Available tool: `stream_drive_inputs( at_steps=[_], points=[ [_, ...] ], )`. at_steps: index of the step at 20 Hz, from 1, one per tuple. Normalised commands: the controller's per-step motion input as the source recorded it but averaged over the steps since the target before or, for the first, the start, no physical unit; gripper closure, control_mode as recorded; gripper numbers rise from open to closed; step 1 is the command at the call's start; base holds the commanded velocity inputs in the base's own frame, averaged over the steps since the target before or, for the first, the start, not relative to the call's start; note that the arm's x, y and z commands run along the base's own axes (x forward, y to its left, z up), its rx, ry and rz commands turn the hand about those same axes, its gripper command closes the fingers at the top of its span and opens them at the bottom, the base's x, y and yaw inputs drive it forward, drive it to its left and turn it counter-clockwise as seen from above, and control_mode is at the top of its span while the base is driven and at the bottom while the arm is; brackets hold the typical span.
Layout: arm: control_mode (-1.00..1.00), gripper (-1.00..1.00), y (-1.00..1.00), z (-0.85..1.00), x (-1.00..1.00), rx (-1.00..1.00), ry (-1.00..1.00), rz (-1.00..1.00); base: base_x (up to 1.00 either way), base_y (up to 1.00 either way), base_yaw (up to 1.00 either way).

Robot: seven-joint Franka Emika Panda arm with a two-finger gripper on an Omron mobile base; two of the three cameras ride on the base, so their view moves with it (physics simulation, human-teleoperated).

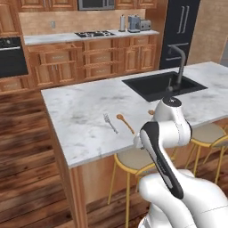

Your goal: Pick up the metallic utensils from the counter and place them in the open drawer. Make sure not to pick up any wooden utensils.

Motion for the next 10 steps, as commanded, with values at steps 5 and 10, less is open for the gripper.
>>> stream_drive_inputs(
  at_steps=[5, 10],
  points=[
    [1.00, -1.00, 0.00, 0.00, 0.00, 0.00, 0.00, 0.00, 0.78, -0.01, 0.04],
    [1.00, -1.00, 0.00, 0.00, 0.00, 0.00, 0.00, 0.00, 0.84, 0.02, 0.05]
  ],
)
